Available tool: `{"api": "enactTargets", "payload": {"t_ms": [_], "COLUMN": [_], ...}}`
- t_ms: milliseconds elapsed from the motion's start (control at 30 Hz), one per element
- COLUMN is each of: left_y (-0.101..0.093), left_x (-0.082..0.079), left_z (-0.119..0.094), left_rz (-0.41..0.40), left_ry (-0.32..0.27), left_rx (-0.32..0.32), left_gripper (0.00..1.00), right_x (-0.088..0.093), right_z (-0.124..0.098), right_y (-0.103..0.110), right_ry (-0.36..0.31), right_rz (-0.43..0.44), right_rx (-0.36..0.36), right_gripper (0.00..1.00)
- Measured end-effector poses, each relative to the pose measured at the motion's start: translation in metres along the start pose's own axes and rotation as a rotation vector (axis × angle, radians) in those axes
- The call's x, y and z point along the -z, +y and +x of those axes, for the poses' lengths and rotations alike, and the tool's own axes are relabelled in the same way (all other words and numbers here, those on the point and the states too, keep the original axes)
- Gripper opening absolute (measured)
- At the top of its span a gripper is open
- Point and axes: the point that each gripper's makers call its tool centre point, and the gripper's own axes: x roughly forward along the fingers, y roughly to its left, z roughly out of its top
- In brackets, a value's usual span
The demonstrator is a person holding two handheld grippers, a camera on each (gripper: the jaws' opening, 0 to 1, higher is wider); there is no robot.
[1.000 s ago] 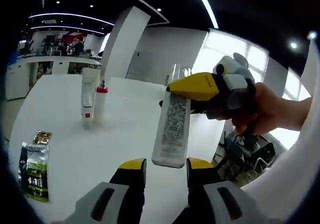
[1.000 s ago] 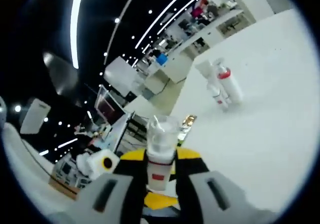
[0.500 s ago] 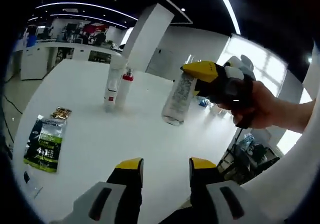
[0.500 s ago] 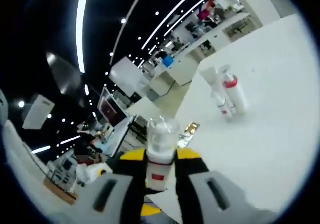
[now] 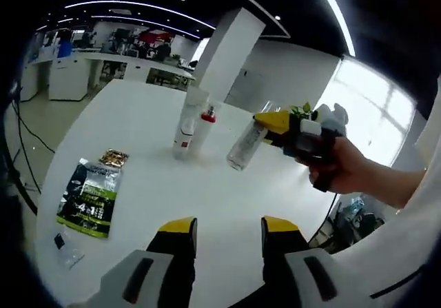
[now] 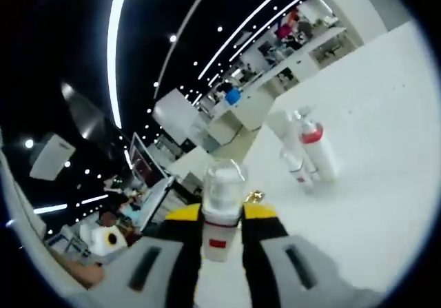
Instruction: Arrange the skincare products in the storage area until every visible bottle or jar stands upright without overlapping.
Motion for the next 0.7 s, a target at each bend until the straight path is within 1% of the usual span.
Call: {"api": "enactTargets", "payload": {"t_ms": [133, 233, 300, 400, 500, 567, 667, 700], "left_y": [0.001, 0.0, -0.001, -0.002, 0.0, 0.003, 0.006, 0.008], "left_x": [0.004, 0.003, 0.002, -0.003, -0.009, -0.01, -0.009, -0.008], "left_z": [0.005, 0.01, 0.013, 0.017, 0.017, 0.017, 0.016, 0.015], "left_rz": [0.003, -0.012, -0.015, -0.012, -0.043, -0.055, -0.064, -0.07], "left_ry": [0.025, 0.032, 0.037, 0.04, 0.015, 0.012, 0.013, 0.011], "left_rx": [-0.016, -0.022, -0.029, -0.042, -0.055, -0.068, -0.094, -0.1], "left_gripper": [0.37, 0.37, 0.37, 0.37, 0.37, 0.37, 0.37, 0.37], "right_x": [0.004, 0.006, 0.007, 0.006, 0.006, 0.005, 0.006, 0.007], "right_z": [0.005, 0.009, 0.012, 0.017, 0.024, 0.028, 0.031, 0.033], "right_y": [-0.015, -0.032, -0.038, -0.049, -0.056, -0.061, -0.07, -0.071], "right_ry": [0.001, 0.001, 0.015, 0.028, 0.036, 0.04, 0.066, 0.07], "right_rz": [-0.006, -0.07, -0.067, -0.138, -0.158, -0.18, -0.265, -0.28], "right_rx": [0.011, 0.041, 0.031, 0.044, 0.055, 0.057, 0.085, 0.089], "right_gripper": [0.19, 0.19, 0.19, 0.19, 0.19, 0.19, 0.19, 0.19]}}
